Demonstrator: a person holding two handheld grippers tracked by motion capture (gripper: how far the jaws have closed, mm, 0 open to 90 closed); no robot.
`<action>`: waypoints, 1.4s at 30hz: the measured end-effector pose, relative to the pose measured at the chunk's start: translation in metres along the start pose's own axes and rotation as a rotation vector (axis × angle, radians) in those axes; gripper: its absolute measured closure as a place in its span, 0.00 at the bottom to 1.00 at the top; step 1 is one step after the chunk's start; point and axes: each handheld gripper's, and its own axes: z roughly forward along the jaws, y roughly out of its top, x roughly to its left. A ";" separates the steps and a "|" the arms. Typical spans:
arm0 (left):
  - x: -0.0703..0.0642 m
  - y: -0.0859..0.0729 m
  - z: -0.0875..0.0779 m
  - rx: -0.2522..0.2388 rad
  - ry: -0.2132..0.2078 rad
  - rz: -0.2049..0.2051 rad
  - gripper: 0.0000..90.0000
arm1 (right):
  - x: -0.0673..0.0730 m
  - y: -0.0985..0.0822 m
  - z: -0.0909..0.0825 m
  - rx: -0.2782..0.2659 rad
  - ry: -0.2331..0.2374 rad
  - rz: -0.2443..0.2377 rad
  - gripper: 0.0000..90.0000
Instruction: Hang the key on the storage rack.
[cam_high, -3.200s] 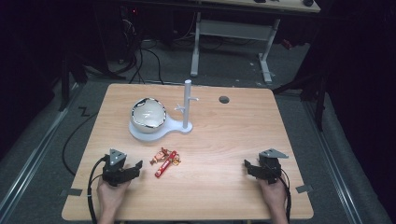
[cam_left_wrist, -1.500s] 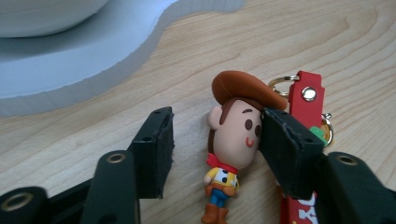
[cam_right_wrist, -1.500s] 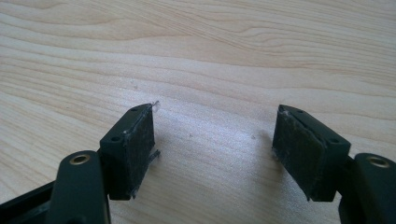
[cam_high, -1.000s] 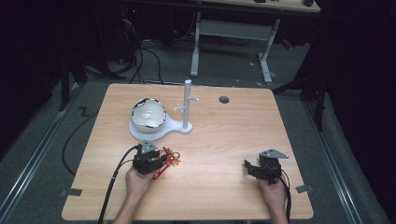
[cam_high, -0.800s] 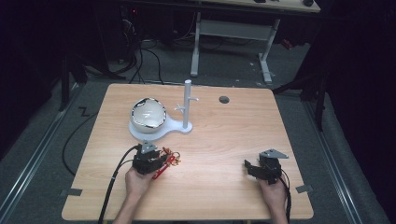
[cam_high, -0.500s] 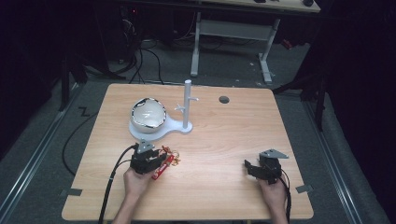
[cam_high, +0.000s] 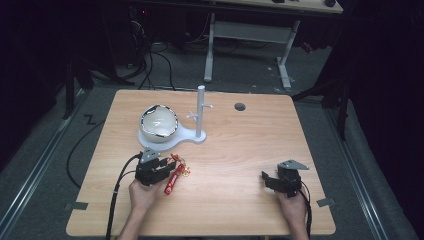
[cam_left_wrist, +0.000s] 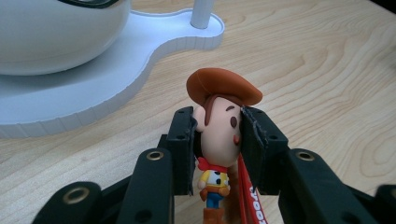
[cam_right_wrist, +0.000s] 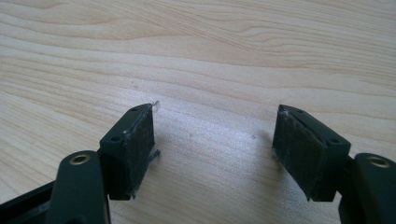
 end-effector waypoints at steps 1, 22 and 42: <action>0.000 0.001 -0.001 -0.002 -0.007 0.000 0.73 | 0.000 0.000 0.000 0.000 0.000 0.000 0.33; 0.000 0.034 -0.031 -0.060 -0.042 0.026 0.74 | 0.000 0.000 0.000 0.001 0.001 -0.001 0.33; -0.011 0.071 -0.042 -0.133 -0.085 0.054 0.73 | 0.000 0.000 0.000 0.001 0.002 -0.002 0.33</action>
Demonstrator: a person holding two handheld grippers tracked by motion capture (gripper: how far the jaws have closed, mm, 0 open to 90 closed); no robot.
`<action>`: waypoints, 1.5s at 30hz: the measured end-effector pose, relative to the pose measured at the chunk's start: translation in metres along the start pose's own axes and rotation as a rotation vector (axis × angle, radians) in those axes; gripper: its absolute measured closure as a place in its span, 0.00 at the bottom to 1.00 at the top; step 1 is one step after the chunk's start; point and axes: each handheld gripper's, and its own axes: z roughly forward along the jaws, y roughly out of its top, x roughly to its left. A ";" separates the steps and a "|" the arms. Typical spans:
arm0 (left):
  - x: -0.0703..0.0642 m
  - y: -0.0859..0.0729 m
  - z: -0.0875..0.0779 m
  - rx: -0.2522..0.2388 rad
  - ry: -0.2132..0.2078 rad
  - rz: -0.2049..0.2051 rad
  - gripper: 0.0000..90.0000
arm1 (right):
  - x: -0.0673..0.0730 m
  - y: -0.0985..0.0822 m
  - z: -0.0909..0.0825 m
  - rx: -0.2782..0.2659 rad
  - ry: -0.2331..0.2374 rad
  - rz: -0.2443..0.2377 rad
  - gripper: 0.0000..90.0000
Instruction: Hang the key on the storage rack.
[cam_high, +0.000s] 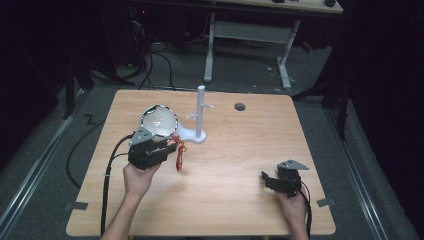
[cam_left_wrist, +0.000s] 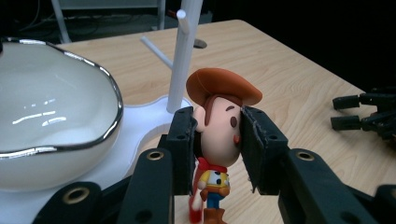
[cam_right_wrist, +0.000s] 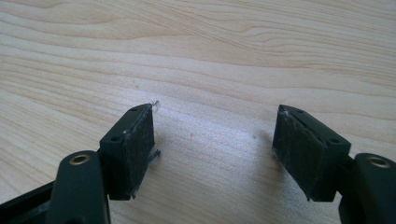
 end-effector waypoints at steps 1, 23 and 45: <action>0.000 0.001 0.001 -0.004 -0.001 0.001 0.73 | 0.000 0.000 0.000 0.000 0.000 0.000 0.33; 0.009 0.040 0.007 -0.047 0.029 -0.007 0.73 | 0.000 0.000 0.000 0.000 0.001 0.000 0.33; 0.014 0.065 0.035 -0.050 0.014 -0.046 0.73 | 0.000 0.000 0.000 0.000 0.003 -0.001 0.33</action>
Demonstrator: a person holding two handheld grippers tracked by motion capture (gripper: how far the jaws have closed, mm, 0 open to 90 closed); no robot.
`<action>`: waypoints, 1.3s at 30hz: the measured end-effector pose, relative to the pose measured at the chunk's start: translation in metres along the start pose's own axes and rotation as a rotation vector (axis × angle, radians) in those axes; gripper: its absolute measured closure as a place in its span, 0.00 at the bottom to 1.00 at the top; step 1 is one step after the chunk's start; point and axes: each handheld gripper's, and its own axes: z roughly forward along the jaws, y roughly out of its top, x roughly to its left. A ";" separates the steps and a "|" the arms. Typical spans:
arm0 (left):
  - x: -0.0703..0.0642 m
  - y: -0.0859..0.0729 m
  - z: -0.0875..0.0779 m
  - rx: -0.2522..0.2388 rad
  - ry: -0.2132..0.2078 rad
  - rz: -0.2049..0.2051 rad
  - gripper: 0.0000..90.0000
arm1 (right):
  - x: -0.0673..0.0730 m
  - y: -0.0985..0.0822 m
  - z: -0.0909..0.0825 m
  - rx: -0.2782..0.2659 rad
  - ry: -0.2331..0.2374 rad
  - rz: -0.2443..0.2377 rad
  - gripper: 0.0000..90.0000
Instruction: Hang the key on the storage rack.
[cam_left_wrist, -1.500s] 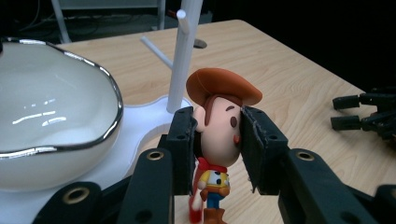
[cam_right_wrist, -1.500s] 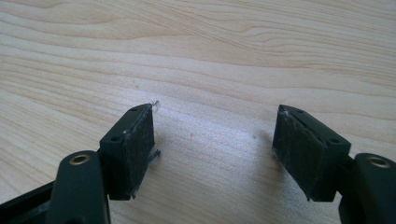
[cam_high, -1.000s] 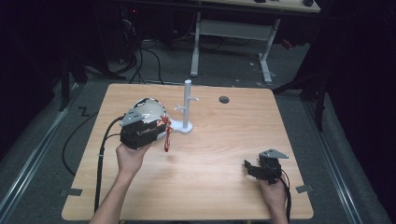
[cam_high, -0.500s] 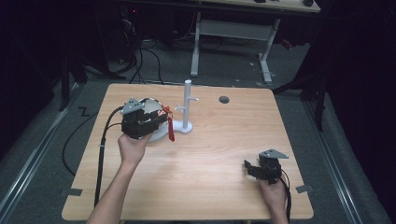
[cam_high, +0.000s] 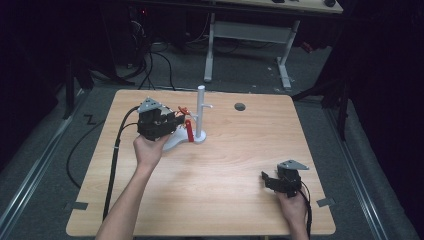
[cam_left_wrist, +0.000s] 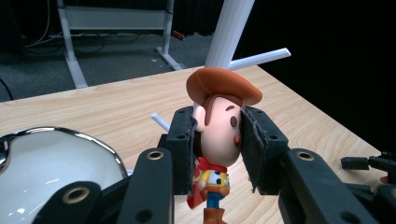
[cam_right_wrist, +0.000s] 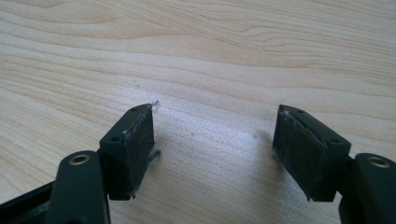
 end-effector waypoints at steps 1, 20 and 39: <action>0.000 0.000 0.002 0.000 -0.003 -0.004 0.73 | 0.000 0.000 0.000 0.000 0.000 -0.001 0.33; 0.012 -0.008 0.019 0.031 0.024 -0.041 0.73 | 0.000 0.000 0.000 -0.001 0.001 -0.002 0.33; 0.018 -0.025 0.015 0.029 0.083 -0.049 0.73 | 0.000 0.000 0.000 -0.001 0.001 -0.002 0.33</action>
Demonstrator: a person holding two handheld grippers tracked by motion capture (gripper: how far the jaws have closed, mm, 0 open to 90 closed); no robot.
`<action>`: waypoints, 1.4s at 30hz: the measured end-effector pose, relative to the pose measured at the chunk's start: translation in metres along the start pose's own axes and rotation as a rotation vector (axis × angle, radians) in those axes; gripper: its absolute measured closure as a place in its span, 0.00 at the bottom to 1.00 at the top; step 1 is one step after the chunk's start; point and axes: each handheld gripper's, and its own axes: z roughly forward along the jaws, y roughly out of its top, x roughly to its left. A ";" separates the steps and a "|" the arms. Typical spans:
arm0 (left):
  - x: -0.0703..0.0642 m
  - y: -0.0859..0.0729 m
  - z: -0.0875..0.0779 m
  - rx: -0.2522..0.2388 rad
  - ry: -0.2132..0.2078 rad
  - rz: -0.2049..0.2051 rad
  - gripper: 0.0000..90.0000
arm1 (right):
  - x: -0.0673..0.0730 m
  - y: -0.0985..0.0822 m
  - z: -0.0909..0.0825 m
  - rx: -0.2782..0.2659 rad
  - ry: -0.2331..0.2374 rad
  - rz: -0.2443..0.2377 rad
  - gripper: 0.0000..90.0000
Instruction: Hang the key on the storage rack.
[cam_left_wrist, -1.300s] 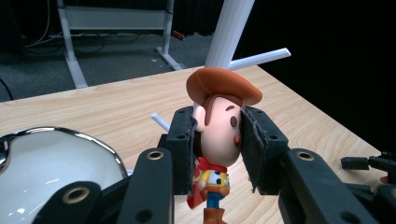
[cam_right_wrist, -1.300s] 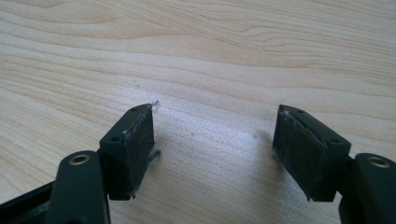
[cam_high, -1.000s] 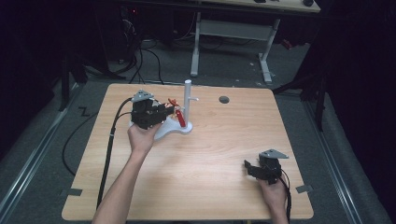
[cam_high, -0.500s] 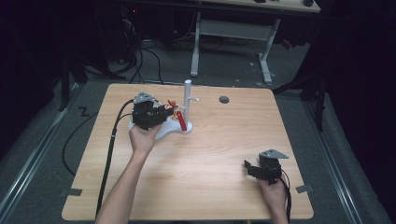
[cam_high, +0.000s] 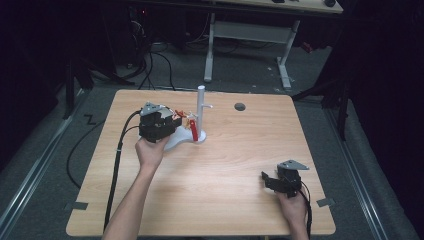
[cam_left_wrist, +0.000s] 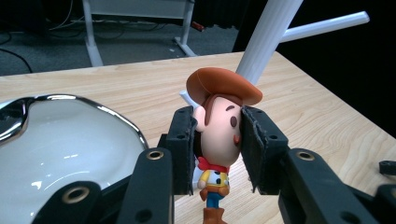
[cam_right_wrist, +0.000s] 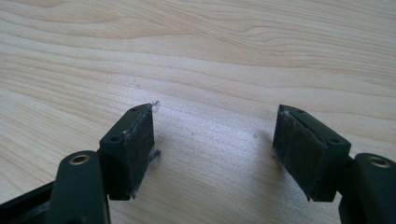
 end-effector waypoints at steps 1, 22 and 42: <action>0.000 -0.001 0.001 0.002 0.003 0.001 0.73 | 0.000 0.000 0.000 0.000 0.000 -0.001 0.33; -0.007 -0.023 0.020 0.038 0.032 0.031 0.73 | 0.000 0.000 0.000 0.000 0.001 0.000 0.33; -0.017 -0.037 0.043 0.084 0.022 0.043 0.73 | 0.000 0.000 0.000 0.000 0.001 -0.001 0.33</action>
